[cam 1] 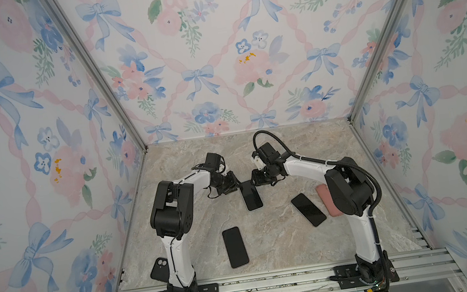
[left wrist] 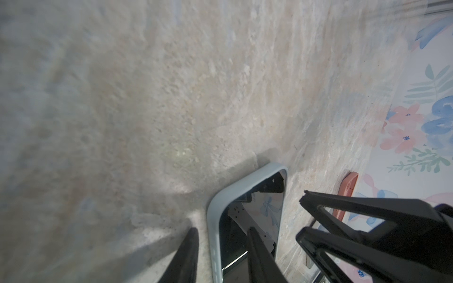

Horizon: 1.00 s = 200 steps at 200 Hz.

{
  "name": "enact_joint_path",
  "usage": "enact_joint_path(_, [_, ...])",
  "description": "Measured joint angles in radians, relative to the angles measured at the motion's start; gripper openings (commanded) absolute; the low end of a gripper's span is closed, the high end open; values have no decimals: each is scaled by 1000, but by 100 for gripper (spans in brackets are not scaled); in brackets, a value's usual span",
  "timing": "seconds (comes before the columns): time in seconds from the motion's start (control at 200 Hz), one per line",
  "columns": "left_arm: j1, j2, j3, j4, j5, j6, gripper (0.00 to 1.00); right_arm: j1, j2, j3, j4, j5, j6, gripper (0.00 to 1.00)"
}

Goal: Put the phone into the phone case

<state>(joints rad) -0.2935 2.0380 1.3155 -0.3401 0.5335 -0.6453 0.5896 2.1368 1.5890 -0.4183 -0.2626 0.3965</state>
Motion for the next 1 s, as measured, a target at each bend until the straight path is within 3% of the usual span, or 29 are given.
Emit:
enact_joint_path(0.315, [0, 28, 33, 0, 22, 8, 32, -9, 50, 24, 3, -30, 5, 37])
enact_joint_path(0.745, [-3, 51, 52, -3, 34, 11, 20, -9, 67, 32, 15, -47, 23, 35])
enact_joint_path(1.0, [-26, 52, 61, -9, -6, 18, 14, -8, 67, 32, 10, -15, 30, 26])
